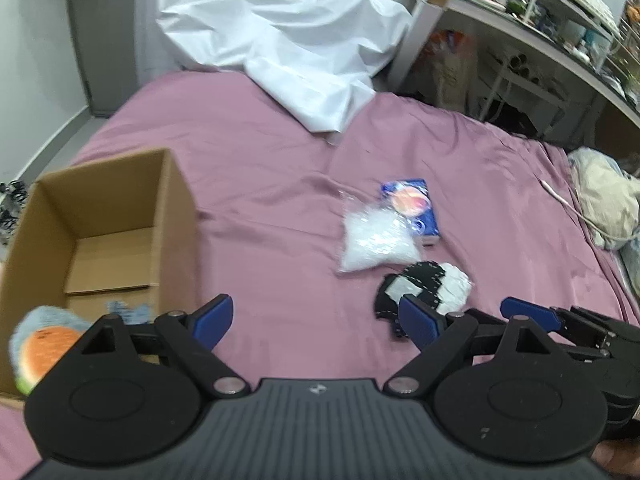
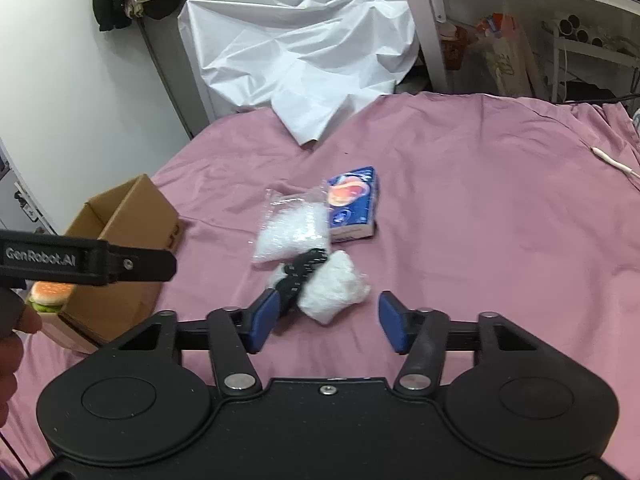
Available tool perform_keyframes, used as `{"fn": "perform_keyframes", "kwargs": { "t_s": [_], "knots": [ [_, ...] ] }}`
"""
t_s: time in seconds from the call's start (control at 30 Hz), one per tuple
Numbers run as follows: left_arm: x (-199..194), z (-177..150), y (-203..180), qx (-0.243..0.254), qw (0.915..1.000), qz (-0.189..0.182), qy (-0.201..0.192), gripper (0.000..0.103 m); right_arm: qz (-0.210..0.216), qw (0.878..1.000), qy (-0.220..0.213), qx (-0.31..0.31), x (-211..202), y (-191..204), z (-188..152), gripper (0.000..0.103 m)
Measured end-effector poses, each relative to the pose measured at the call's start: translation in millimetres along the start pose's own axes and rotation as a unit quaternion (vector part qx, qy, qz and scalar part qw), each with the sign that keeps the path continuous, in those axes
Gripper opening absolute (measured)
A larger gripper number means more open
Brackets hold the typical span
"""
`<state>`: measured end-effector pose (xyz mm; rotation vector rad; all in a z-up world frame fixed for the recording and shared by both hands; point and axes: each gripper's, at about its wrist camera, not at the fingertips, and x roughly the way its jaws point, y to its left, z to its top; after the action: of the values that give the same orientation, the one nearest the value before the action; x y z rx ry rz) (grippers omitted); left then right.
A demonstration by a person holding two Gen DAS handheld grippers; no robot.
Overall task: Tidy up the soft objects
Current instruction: 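Move the left tool to the black-and-white plush while the right tool reaches the fluff bag, then grasp the black-and-white plush with the left tool while the right tool grasps a white plush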
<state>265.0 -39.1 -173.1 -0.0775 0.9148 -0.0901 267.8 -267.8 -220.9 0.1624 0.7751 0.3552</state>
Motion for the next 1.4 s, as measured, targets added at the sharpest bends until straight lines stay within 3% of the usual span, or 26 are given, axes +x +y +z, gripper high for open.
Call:
{"fn": "perform_keyframes", "kwargs": {
  "t_s": [0.07, 0.33, 0.53, 0.63, 0.83, 0.93, 1.0, 1.03, 1.07, 1.17, 1.4],
  "knots": [
    [8, -1, -5, 0.006, 1.0000, -0.005, 0.005, 0.089, -0.004, 1.000, 0.002, 0.001, 3, -6, 0, 0.044],
    [35, -5, -17, 0.008, 0.9995, -0.020, 0.023, 0.086, -0.003, 1.000, 0.007, -0.011, 15, -17, 2, 0.045],
    [48, -1, -28, 0.010, 0.9987, -0.041, 0.027, 0.082, 0.011, 0.998, 0.013, -0.055, 29, -9, 2, 0.045],
    [58, 1, -34, 0.006, 0.9979, -0.050, 0.039, 0.075, 0.021, 0.997, 0.011, -0.068, 33, -5, 2, 0.044],
    [83, 2, -28, -0.032, 0.9966, -0.044, 0.062, 0.068, -0.002, 0.995, 0.001, -0.097, 46, 4, 2, 0.044],
    [92, 2, -24, -0.031, 0.9965, -0.032, 0.070, 0.064, 0.005, 0.993, 0.003, -0.116, 53, 9, -1, 0.044],
    [93, 1, -26, -0.023, 0.9976, -0.029, 0.058, 0.061, 0.003, 0.992, 0.000, -0.127, 57, 11, -2, 0.040],
    [93, 1, -26, -0.022, 0.9977, -0.033, 0.055, 0.054, 0.001, 0.992, -0.002, -0.129, 58, 11, -1, 0.031],
    [92, 3, -25, -0.024, 0.9975, -0.041, 0.053, 0.044, -0.001, 0.992, -0.001, -0.122, 60, 10, 0, 0.029],
    [88, 9, -22, -0.042, 0.9958, -0.056, 0.060, 0.032, -0.008, 0.996, -0.006, -0.091, 59, 11, 5, 0.028],
    [52, 32, -19, -0.064, 0.9957, -0.056, 0.037, 0.026, -0.013, 0.999, -0.009, -0.049, 50, 27, 27, 0.028]
  ]
}}
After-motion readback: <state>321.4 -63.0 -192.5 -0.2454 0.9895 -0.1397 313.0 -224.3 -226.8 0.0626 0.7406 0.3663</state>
